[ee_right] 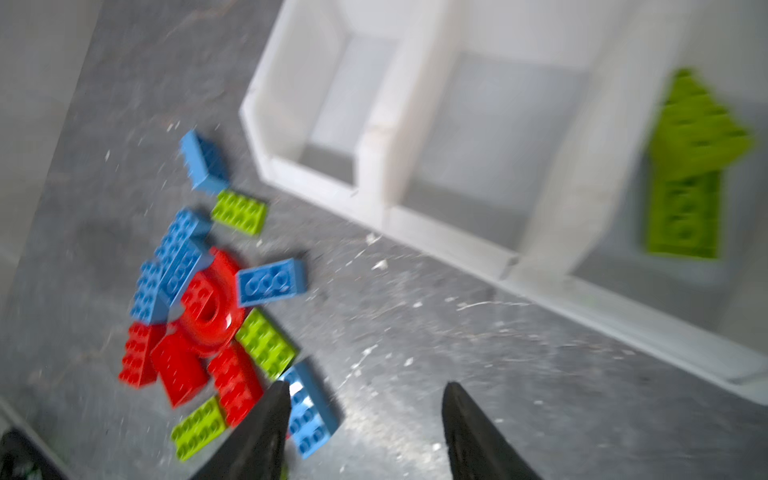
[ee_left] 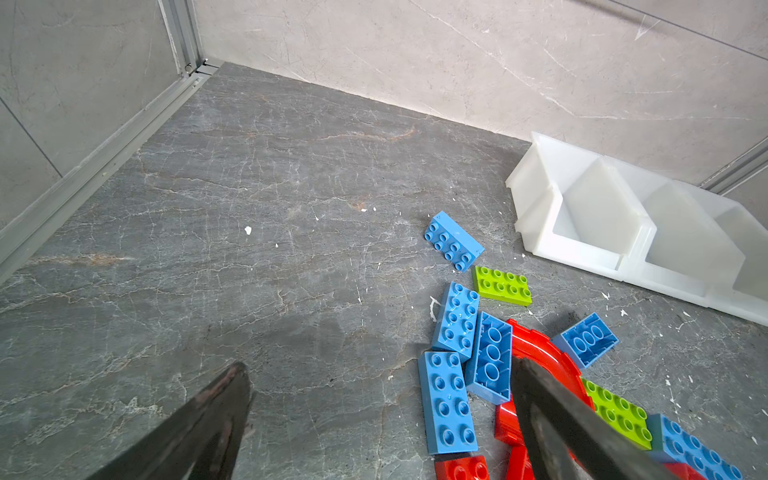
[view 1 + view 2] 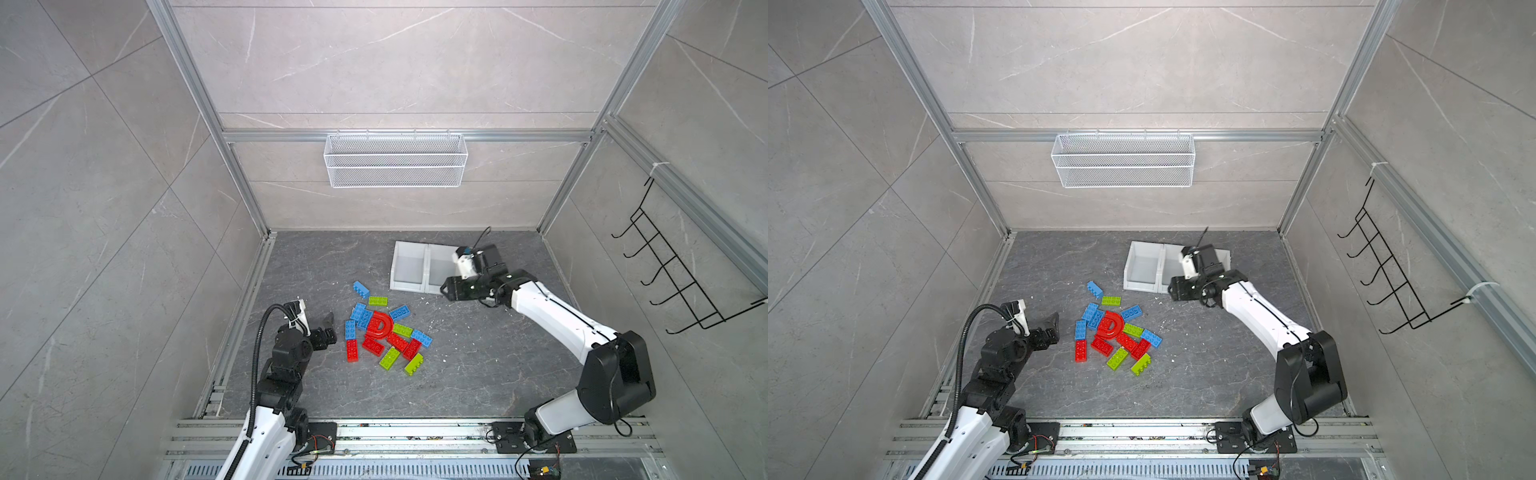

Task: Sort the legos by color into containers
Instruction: 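Move the right gripper back down to the brick pile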

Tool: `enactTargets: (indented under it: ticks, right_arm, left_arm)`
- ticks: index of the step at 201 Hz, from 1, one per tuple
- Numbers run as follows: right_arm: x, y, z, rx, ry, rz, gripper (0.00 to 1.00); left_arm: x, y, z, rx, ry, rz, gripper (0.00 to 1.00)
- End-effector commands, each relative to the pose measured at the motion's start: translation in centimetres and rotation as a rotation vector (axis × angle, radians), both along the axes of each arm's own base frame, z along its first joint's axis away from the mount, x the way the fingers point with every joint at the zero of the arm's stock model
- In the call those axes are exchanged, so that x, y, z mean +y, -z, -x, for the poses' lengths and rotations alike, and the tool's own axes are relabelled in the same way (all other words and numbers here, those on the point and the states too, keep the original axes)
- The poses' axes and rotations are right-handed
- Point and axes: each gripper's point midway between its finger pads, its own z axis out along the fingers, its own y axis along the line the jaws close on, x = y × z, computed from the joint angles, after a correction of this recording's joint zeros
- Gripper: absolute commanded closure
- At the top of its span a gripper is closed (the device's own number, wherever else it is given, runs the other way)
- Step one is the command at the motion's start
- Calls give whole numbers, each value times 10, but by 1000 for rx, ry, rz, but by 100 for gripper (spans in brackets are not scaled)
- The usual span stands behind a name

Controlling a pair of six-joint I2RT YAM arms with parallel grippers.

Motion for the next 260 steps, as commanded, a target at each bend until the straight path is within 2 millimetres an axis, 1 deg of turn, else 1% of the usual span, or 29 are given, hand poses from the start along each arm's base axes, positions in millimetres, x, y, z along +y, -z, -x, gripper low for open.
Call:
enactTargets:
  ticks: [1, 36, 77, 123, 162, 192, 212, 227, 246, 260]
  right_arm:
    - [5, 34, 38, 101, -67, 83, 39]
    - [27, 53, 55, 129, -170, 142, 39]
    - [40, 75, 65, 156, -239, 194, 39]
    - [44, 97, 65, 184, -261, 251, 39]
    - [45, 107, 58, 193, -232, 279, 39]
    - [50, 117, 55, 214, -211, 263, 39]
    - [38, 123, 47, 224, -134, 305, 40]
    - [27, 122, 38, 246, -63, 275, 40]
    - [10, 114, 29, 240, 15, 236, 40]
    - [2, 105, 27, 221, 39, 226, 40]
  left_arm:
    - [2, -9, -1, -30, -14, 10, 0]
    - [2, -8, -1, -30, -13, 10, 0]
    - [2, -8, -1, -28, -13, 10, 0]
    - [2, -8, -1, -29, -17, 9, 0]
    - [2, -8, -1, -28, -17, 10, 0]
    - [3, -7, -2, -24, -22, 8, 0]
    - [5, -7, -2, -21, -32, 9, 0]
    - [5, -7, -2, -24, -33, 9, 0]
    - [5, -8, -2, -28, -32, 10, 0]
    - [4, -8, -2, -25, -30, 10, 0]
